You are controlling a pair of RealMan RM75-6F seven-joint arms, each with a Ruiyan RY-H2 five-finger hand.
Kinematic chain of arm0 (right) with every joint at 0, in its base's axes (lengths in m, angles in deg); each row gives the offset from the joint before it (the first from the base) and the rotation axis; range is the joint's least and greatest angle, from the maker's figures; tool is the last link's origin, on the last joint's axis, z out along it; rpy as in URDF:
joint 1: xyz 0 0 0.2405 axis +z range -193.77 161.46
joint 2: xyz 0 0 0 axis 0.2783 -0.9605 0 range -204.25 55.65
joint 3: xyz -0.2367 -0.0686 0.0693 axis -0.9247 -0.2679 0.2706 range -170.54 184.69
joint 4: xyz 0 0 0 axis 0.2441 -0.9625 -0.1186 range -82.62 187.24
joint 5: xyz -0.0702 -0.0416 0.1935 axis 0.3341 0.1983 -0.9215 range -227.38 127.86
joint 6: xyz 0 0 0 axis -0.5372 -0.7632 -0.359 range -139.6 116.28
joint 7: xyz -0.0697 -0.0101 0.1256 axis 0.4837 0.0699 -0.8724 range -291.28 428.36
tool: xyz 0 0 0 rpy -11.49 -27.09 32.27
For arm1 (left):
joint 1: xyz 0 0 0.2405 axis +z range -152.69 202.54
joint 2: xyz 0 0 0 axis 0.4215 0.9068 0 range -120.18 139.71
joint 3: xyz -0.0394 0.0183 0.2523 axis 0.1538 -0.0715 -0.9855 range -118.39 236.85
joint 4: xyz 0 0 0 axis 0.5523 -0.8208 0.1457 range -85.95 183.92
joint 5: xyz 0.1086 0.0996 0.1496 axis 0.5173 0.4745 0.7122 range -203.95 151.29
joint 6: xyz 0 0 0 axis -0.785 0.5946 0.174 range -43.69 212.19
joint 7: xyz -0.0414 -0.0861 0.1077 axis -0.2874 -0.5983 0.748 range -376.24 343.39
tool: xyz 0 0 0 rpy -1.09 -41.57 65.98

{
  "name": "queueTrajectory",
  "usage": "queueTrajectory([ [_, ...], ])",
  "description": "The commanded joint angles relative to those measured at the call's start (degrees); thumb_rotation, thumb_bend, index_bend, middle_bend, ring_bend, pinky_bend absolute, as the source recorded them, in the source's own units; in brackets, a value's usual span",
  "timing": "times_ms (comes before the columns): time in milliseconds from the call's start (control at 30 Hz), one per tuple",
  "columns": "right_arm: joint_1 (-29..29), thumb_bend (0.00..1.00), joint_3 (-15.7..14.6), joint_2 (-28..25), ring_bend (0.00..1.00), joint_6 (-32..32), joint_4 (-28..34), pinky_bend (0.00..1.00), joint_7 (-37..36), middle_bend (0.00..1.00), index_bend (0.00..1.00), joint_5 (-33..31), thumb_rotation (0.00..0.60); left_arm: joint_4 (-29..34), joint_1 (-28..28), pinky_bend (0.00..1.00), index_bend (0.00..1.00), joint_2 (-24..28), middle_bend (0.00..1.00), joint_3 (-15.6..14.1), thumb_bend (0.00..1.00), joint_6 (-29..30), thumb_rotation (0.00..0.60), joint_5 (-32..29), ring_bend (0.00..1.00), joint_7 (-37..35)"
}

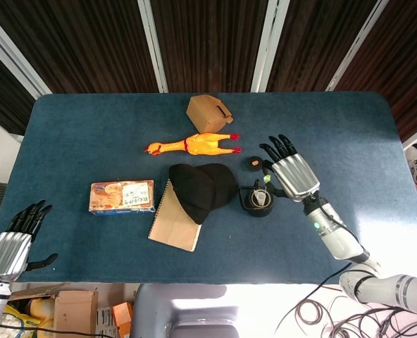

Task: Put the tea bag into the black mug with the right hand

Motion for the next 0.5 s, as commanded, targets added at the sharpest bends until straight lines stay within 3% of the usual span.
queueTrajectory([
  [33,-0.98,0.26,-1.50,0.06,0.00,-0.49,-0.72,0.00,-0.33,0.14,0.55,1.39,0.600,0.03,0.06,0.12,0.02,0.04,0.01,-0.01,0.06,0.16,0.600,0.10,0.00,-0.07],
  [267,-2.02,0.26,-3.71,0.54,0.00,-0.12,-2.40,0.00,-0.69,0.14,0.55,2.77,0.600,0.02,0.05,0.12,0.02,0.01,0.01,-0.03,0.06,0.11,0.600,0.13,0.00,-0.07],
  [500,-5.64,0.26,-8.69,1.09,0.00,-2.67,-5.53,0.00,-4.60,0.14,0.55,8.83,0.600,0.03,0.07,0.12,0.02,-0.13,0.01,0.08,0.06,0.05,0.600,-0.11,0.00,0.19],
])
